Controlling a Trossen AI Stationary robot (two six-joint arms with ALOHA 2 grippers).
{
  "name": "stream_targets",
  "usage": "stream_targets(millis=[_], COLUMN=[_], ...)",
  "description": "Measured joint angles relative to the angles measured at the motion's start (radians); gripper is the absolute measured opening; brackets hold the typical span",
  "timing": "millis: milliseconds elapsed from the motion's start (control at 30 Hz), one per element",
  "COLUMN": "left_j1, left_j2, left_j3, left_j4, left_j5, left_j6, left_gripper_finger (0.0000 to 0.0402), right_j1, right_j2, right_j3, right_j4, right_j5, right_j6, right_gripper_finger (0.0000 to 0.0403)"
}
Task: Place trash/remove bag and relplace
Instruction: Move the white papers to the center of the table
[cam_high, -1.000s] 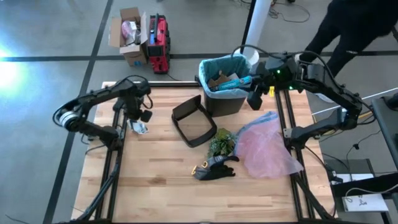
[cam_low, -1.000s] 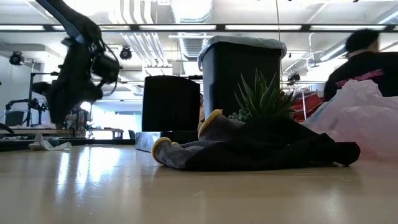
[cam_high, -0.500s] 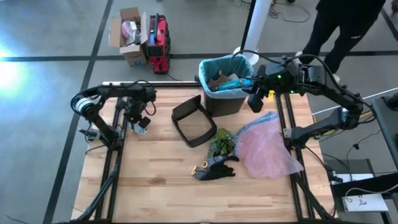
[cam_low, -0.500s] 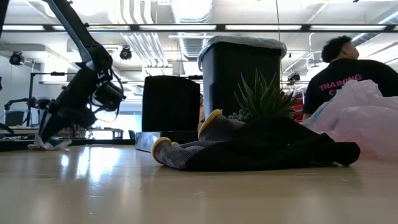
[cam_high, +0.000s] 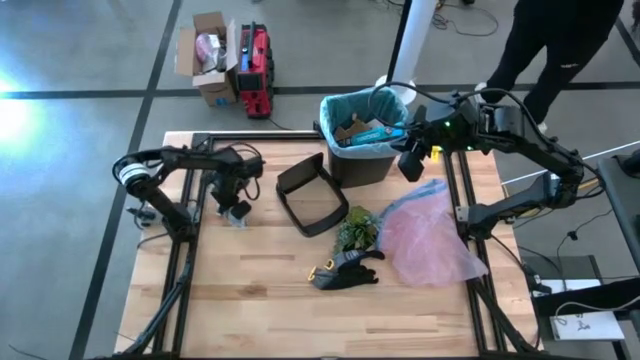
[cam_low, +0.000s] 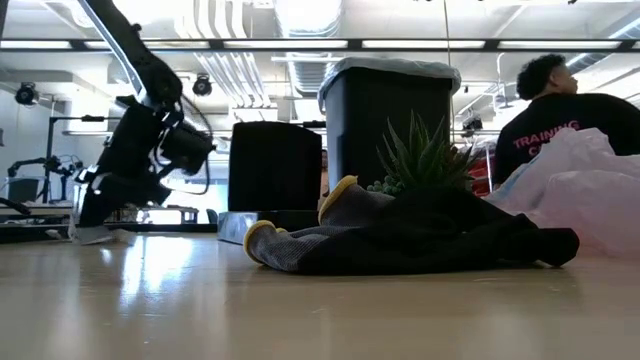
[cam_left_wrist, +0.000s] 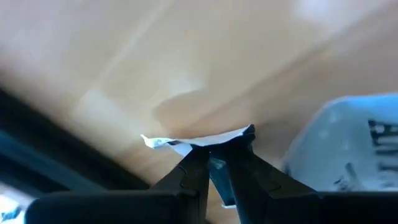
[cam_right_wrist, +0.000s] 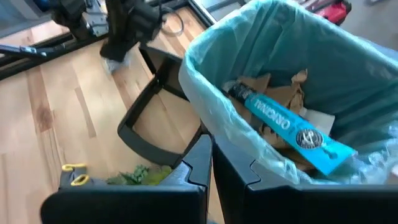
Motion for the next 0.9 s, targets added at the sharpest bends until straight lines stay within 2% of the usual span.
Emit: stream_targets(millis=[133,533,700,900], left_j1=[-0.122,-0.473,-0.581,-0.664], left_j2=[-0.002,-0.001,0.002,0.002], left_j3=[0.009,0.044,0.086,0.154], left_j4=[0.026,0.235,0.381,0.397], left_j5=[0.063,0.131,0.134,0.131], left_j6=[-0.063,-0.287,-0.345,-0.317], left_gripper_finger=[0.0043,0.0043,0.0043,0.0043], right_j1=[0.000,0.047,0.105,0.153], right_j2=[0.000,0.049,0.110,0.170], right_j3=[-0.005,-0.007,-0.007,-0.007], right_j4=[0.033,0.069,0.105,0.129], right_j5=[-0.001,-0.003,-0.004,-0.003], right_j6=[-0.002,-0.015,-0.020,-0.025], right_gripper_finger=[0.0002,0.0002,0.0002,0.0003])
